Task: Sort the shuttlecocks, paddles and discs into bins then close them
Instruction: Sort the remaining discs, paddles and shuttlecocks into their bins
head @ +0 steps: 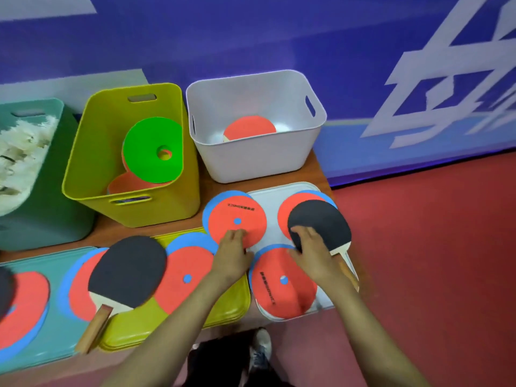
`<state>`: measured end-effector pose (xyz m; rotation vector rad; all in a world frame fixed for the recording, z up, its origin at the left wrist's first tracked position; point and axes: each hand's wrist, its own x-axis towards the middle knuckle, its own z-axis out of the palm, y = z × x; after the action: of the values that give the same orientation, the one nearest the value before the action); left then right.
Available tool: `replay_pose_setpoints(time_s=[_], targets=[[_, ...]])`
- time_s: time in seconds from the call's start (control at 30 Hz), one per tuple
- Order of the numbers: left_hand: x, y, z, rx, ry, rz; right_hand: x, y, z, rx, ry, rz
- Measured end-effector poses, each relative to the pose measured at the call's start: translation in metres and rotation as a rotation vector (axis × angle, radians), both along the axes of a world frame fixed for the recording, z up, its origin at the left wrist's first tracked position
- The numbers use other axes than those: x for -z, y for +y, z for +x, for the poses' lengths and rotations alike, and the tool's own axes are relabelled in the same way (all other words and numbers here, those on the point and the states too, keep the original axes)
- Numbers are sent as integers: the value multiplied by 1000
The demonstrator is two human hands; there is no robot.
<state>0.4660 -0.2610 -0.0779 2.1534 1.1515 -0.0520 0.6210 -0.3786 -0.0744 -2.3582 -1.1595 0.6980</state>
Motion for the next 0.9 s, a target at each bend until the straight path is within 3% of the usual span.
replay_pose_setpoints(time_s=[0.33, 0.63, 0.7, 0.8, 0.9], targets=[[32, -39, 0, -4, 170, -38, 26, 5, -12, -248, -210, -296], [38, -43, 1, -25, 260, 12, 37, -2, -10, -249, -160, -250], [38, -43, 6, -16, 286, 61, 37, -6, -9, -182, -112, -128], [37, -43, 21, 38, 287, 110, 33, -17, 0, 63, -200, 61], [36, -46, 40, 128, 250, 70, 30, -34, 16, 212, -282, -73]])
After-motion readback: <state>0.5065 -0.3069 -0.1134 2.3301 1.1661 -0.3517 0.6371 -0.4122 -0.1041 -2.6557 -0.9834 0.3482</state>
